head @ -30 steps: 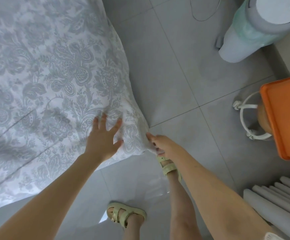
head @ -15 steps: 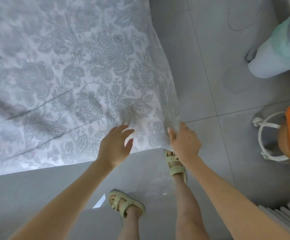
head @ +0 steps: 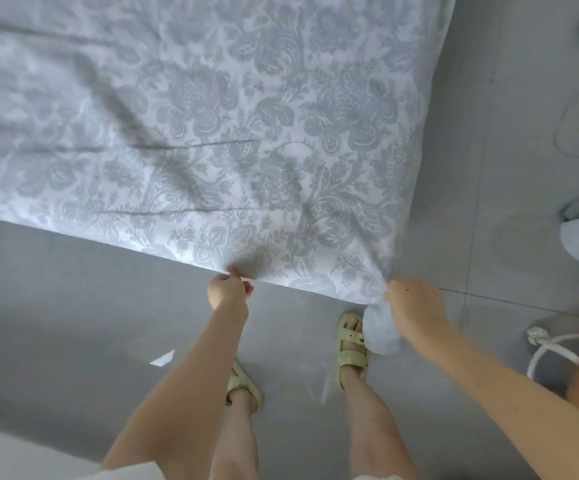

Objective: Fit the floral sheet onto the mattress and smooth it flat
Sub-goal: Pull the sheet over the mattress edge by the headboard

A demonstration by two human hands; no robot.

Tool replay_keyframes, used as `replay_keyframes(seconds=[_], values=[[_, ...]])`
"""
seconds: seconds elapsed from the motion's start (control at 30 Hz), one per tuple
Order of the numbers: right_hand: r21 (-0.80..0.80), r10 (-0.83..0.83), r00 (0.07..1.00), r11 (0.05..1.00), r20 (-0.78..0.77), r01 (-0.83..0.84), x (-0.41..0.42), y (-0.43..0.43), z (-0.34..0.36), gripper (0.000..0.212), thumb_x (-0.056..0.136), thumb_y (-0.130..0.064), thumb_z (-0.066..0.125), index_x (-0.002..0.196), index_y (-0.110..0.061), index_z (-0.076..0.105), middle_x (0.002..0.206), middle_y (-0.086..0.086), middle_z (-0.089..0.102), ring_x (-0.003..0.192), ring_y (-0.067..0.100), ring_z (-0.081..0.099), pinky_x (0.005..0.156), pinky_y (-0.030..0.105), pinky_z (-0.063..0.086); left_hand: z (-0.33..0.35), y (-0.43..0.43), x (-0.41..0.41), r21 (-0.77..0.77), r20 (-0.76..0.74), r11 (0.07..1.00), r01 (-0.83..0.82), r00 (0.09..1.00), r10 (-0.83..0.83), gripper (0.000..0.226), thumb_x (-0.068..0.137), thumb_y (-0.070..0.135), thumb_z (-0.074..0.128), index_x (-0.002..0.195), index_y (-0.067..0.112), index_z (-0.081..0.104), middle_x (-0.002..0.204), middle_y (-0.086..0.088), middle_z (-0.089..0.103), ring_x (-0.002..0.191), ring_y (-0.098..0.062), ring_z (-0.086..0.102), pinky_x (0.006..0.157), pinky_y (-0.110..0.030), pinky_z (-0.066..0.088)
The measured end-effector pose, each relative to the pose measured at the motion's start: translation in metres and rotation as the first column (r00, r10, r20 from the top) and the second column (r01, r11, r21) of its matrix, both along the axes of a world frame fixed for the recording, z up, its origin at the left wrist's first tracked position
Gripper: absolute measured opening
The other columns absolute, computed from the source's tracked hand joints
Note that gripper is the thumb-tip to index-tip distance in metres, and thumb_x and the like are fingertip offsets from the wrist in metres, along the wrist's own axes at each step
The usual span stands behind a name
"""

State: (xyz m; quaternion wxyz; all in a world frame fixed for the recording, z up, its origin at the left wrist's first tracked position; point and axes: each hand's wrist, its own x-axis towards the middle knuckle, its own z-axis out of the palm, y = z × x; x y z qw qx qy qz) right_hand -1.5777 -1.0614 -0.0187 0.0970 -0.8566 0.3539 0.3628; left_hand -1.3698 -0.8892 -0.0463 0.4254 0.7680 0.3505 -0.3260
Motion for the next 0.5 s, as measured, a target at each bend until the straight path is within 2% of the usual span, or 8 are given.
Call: replay_keyframes(seconds=[0.1,0.13,0.17,0.23,0.27,0.33,0.43,0.5], values=[[0.017,0.092,0.992,0.996,-0.083,-0.091,0.011,-0.001,-0.001,0.024,0.091,0.000,0.047,0.103,-0.010,0.064,0.082,-0.003,0.060,0.089,0.018,0.061,0.069,0.025,0.041,-0.007,0.016,-0.019,0.108,-0.100,0.987,0.118,0.989,-0.107,0.024,0.092,0.004,0.042,0.070,0.008,0.049,0.052,-0.004,0.049,0.048,-0.017,0.050,0.049,-0.020,0.039],[0.034,0.100,0.991,0.995,-0.087,-0.097,0.020,0.001,0.003,0.025,0.090,0.001,0.047,0.106,-0.009,0.063,0.088,-0.001,0.062,0.095,0.019,0.063,0.071,0.026,0.043,-0.010,0.021,-0.024,0.113,-0.190,0.987,0.113,0.978,-0.090,0.027,0.092,-0.001,0.038,0.068,0.008,0.048,0.046,0.000,0.047,0.045,-0.014,0.050,0.045,-0.017,0.038],[0.022,0.121,0.990,0.993,-0.070,-0.120,0.032,0.004,0.009,0.022,0.087,0.002,0.051,0.102,-0.009,0.063,0.081,-0.001,0.057,0.094,0.019,0.063,0.069,0.026,0.044,-0.009,0.026,-0.025,0.089,-0.230,0.989,0.118,0.969,-0.095,0.031,0.092,-0.004,0.034,0.065,0.007,0.045,0.040,0.000,0.045,0.037,-0.012,0.046,0.037,-0.013,0.033],[-0.001,0.171,0.984,0.985,0.047,-0.172,0.060,0.010,0.025,0.021,0.062,0.007,0.068,0.066,-0.008,0.055,0.055,-0.003,0.027,0.058,0.015,0.054,0.050,0.020,0.033,0.000,0.035,-0.019,0.012,-0.251,0.999,-0.051,0.967,0.053,0.032,0.093,-0.002,0.032,0.065,0.006,0.043,0.049,-0.006,0.048,0.038,-0.016,0.041,0.031,-0.008,0.028],[0.005,0.229,0.972,0.973,0.061,-0.230,0.077,0.015,0.037,0.037,0.053,0.008,0.071,0.053,-0.012,0.039,0.053,-0.004,0.018,0.045,0.010,0.036,0.045,0.016,0.023,0.003,0.042,-0.015,-0.009,-0.261,0.997,-0.077,0.963,0.072,0.030,0.095,0.003,0.034,0.068,0.006,0.046,0.058,-0.008,0.050,0.044,-0.017,0.040,0.031,-0.009,0.031],[0.036,0.354,0.934,0.934,0.036,-0.355,0.106,0.035,0.053,0.047,0.071,0.006,0.065,0.055,-0.017,0.028,0.054,-0.005,0.024,0.046,0.008,0.022,0.043,0.019,0.015,0.016,0.054,0.002,-0.060,-0.232,0.988,-0.140,0.965,0.122,0.027,0.096,0.010,0.038,0.072,0.007,0.050,0.065,-0.007,0.051,0.050,-0.018,0.042,0.032,-0.010,0.036],[0.006,0.442,0.891,0.896,0.105,-0.445,0.167,0.071,0.072,0.045,0.084,0.003,0.057,0.056,-0.018,0.028,0.056,-0.006,0.028,0.048,0.008,0.021,0.044,0.021,0.015,0.044,0.079,0.043,-0.139,-0.167,0.968,-0.210,0.968,0.186,0.024,0.096,0.012,0.040,0.075,0.008,0.051,0.068,-0.007,0.053,0.052,-0.017,0.047,0.035,-0.013,0.041],[-0.002,0.547,0.825,0.833,0.142,-0.553,0.212,0.101,0.084,0.046,0.086,-0.002,0.059,0.056,-0.017,0.028,0.056,-0.005,0.028,0.047,0.008,0.022,0.044,0.022,0.014,0.067,0.101,0.075,-0.173,-0.137,0.954,-0.243,0.966,0.221,0.024,0.097,0.014,0.041,0.077,0.008,0.052,0.070,-0.006,0.056,0.056,-0.017,0.050,0.043,-0.022,0.044]])
